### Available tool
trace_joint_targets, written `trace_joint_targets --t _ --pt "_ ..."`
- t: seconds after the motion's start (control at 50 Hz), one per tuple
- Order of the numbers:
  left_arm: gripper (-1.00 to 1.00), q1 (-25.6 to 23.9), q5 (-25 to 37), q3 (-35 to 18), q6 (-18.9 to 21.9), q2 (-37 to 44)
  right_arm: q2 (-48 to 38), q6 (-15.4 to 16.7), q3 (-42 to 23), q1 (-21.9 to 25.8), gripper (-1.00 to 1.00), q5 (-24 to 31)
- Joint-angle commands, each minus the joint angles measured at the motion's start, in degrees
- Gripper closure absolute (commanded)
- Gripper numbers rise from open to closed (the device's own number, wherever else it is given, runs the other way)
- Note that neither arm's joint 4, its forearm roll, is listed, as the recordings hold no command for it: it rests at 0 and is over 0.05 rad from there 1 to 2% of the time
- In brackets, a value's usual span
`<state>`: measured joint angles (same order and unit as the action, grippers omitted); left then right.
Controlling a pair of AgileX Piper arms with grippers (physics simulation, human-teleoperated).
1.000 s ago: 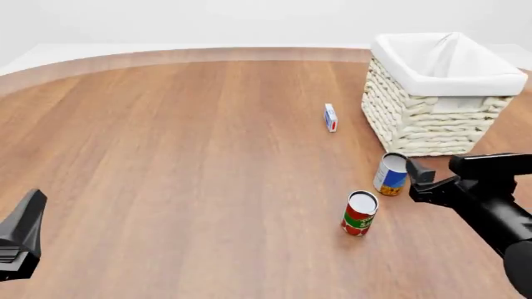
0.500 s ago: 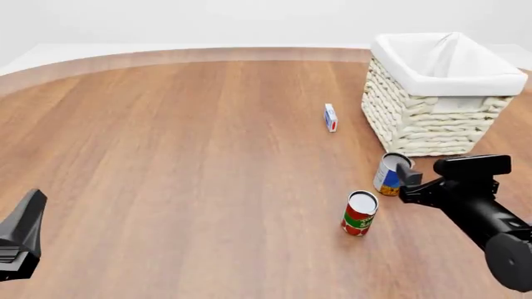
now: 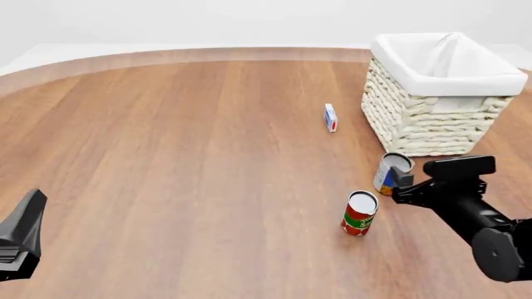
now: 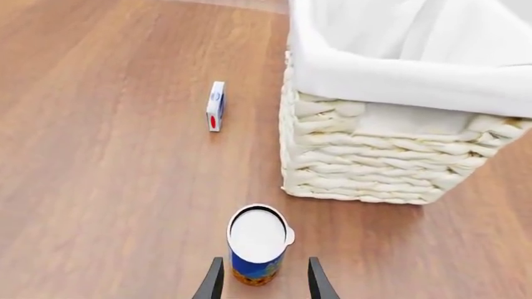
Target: Pick up the alphabet soup and the cream cheese box, and put them in the basket.
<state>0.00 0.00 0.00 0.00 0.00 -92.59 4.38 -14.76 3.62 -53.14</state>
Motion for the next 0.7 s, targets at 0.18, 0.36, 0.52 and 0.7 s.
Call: trace_joint_targets --t 0.18,0.36,0.52,0.7 --pt "-1.0 0.0 0.0 0.0 0.0 0.0 -4.5 0.3 -1.8 0.5 -1.0 -1.5" --pt "-1.0 0.0 0.0 0.0 0.0 0.0 -6.3 0.4 -2.4 0.2 -1.0 -2.1" --pt "-1.0 0.0 0.0 0.0 0.0 0.0 -8.2 0.6 -3.1 0.6 -1.0 -2.8" --pt "-1.0 0.0 0.0 0.0 0.0 0.0 -10.4 0.5 -4.1 0.8 -1.0 -3.2"
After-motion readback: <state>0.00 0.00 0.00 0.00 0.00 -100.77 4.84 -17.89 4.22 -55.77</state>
